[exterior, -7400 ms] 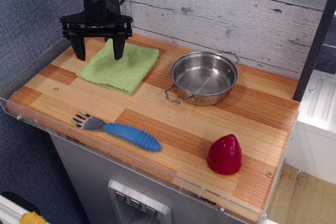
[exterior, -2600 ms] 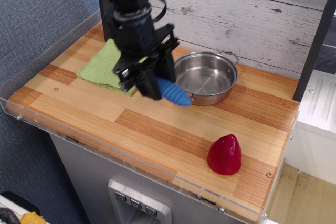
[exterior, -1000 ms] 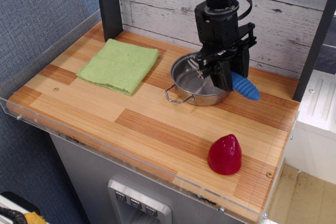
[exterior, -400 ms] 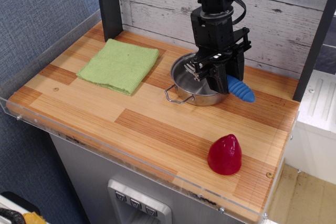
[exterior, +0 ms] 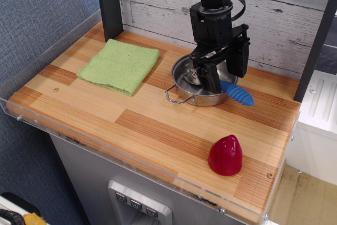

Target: Place the blue fork inside the pot

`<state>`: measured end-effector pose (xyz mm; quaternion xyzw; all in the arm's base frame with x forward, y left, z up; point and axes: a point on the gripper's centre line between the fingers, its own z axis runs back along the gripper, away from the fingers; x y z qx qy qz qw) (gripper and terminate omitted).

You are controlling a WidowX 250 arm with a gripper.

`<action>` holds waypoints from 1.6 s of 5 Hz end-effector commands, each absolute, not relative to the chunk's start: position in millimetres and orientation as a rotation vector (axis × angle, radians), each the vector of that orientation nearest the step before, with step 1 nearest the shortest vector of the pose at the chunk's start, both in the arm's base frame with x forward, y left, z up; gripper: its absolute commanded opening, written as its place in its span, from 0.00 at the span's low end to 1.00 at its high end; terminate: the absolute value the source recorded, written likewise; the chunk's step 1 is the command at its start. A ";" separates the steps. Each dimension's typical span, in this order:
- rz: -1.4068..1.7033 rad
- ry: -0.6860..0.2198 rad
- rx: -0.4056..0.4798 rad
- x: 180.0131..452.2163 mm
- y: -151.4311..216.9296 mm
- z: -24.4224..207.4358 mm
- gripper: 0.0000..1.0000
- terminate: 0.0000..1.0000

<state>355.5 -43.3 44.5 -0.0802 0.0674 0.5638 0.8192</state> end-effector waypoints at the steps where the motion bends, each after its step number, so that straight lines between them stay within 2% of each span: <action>1: 1.173 -0.023 -0.156 364.9 -30.7 89.5 1.00 0.00; 3: 0.955 -0.188 0.035 347.6 -20.7 112.0 1.00 0.00; 4: 0.691 -0.159 0.131 328.8 -16.9 104.4 1.00 0.00; 5: 0.475 -0.194 0.115 302.2 -11.3 104.0 1.00 0.00; 6: 0.407 -0.228 0.092 273.2 -11.7 117.1 1.00 0.00; 8: 0.311 -0.269 0.037 245.5 -32.0 153.3 1.00 0.00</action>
